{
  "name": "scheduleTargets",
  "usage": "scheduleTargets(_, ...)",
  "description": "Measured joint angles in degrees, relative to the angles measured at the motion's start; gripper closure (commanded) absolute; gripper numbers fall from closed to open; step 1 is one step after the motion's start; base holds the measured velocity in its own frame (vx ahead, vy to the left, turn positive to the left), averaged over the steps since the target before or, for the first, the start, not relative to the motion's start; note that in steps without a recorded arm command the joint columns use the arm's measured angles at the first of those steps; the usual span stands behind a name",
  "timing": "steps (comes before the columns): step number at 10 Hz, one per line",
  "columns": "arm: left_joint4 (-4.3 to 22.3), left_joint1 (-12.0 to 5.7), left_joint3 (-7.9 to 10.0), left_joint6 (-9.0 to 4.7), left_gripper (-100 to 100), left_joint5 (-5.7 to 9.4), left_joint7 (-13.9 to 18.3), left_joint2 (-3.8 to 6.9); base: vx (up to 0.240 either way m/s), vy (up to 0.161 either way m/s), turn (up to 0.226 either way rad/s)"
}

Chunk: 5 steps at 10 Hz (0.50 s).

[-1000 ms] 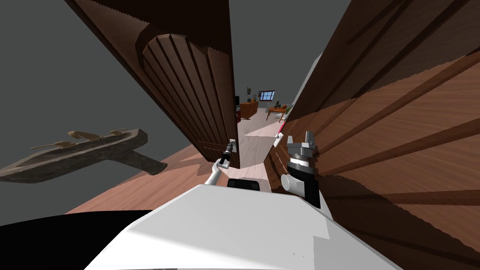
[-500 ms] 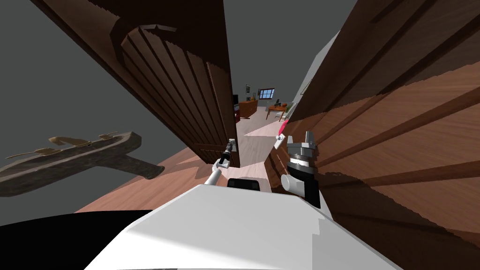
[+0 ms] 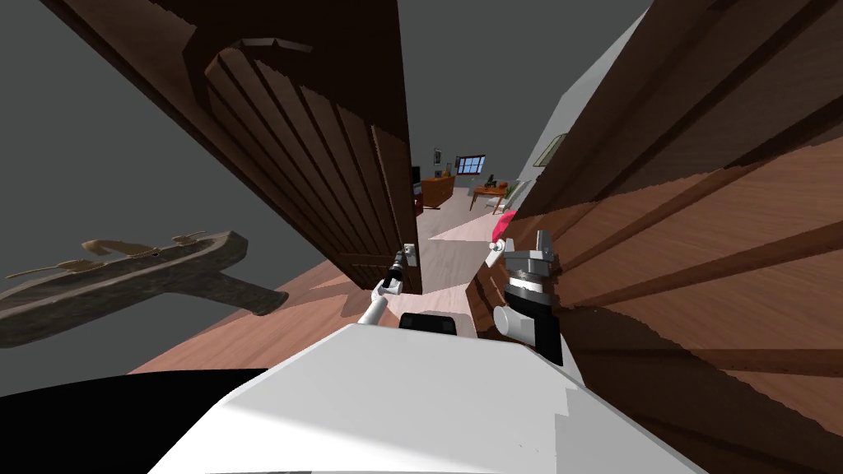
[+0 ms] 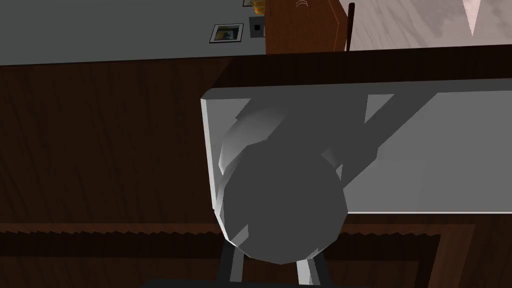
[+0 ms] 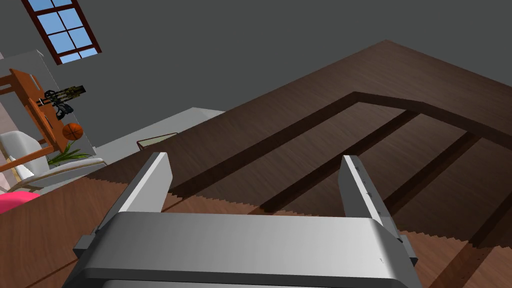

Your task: Push the door open

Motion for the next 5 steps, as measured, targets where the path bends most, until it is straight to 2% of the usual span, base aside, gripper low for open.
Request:
scheduleTargets(1, -1.10, 0.19, 0.25, 0.09, -100, 1.51, -1.25, 0.52, -0.073, -0.042, 0.058)
scheduleTargets(3, -1.37, 0.25, 0.25, 0.86, -100, 1.74, -1.33, 0.79, -0.189, -0.048, 0.031)
scheduleTargets(5, -1.59, 0.28, 0.21, 1.66, -100, 1.87, -1.08, 0.72, -0.244, -0.069, 0.037)
